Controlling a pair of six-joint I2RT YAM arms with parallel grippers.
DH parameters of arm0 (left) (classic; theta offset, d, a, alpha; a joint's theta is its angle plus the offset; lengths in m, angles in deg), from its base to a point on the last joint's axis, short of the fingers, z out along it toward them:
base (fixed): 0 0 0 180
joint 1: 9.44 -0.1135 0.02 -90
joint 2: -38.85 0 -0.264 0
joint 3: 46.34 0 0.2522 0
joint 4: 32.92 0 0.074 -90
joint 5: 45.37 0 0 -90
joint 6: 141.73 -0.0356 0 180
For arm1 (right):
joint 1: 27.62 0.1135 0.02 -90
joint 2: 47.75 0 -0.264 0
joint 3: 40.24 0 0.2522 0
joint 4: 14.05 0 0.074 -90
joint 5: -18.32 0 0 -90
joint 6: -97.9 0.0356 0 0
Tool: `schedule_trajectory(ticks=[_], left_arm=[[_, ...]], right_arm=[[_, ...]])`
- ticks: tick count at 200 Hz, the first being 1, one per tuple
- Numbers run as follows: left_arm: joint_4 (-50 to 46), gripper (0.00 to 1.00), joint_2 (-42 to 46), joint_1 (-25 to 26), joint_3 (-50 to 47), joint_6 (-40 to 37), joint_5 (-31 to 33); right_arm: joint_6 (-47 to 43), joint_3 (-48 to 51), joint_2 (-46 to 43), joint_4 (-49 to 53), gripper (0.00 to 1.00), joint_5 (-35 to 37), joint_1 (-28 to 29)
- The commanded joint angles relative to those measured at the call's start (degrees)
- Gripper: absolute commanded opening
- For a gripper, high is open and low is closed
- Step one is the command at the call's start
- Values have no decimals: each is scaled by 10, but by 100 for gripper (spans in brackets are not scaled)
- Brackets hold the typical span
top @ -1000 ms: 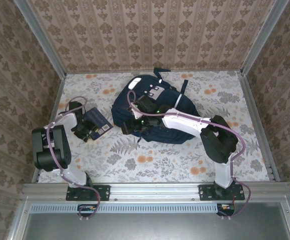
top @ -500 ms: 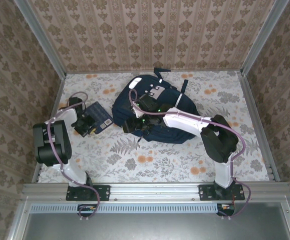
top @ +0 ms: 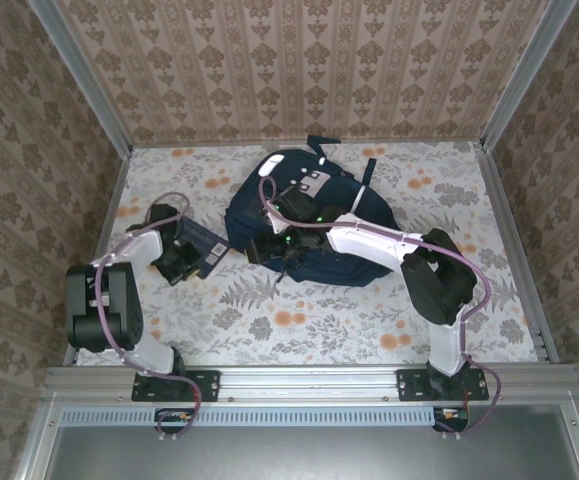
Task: Pack the student bag
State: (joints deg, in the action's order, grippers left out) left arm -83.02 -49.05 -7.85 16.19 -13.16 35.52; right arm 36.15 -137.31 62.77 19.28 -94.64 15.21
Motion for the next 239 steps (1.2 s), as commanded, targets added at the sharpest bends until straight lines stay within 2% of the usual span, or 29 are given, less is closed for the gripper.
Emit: schedule_trajectory(ticks=[1,39,91,111,118,126,131,149,188,213,239], left_arm=[[-45,0,38,23,-45,-2,-9],[-54,0,103,69,-109,14,-19],[-82,0,192,210,-169,54,-31],[-119,0,216,237,-156,54,-11],[-125,11,227,240,-152,53,-6],[-140,29,240,241,-144,61,11],[-149,37,250,239,-139,65,24],[-162,51,289,229,-130,80,47],[-117,53,330,145,-147,93,11],[-24,47,307,76,-182,103,-46],[42,41,253,64,-194,109,-68]], right_arm=[[-7,-28,-2,7,80,12,-7],[-11,-58,20,21,80,9,5],[-9,-82,59,40,79,16,31],[-12,-66,68,42,79,24,43],[-11,-56,70,39,79,32,45],[-8,-41,69,31,79,38,47],[-6,-34,69,26,79,39,47],[0,-16,72,14,79,36,49],[-9,-16,80,23,78,63,66],[-12,-28,95,33,76,79,71],[-16,-50,124,45,71,79,74]])
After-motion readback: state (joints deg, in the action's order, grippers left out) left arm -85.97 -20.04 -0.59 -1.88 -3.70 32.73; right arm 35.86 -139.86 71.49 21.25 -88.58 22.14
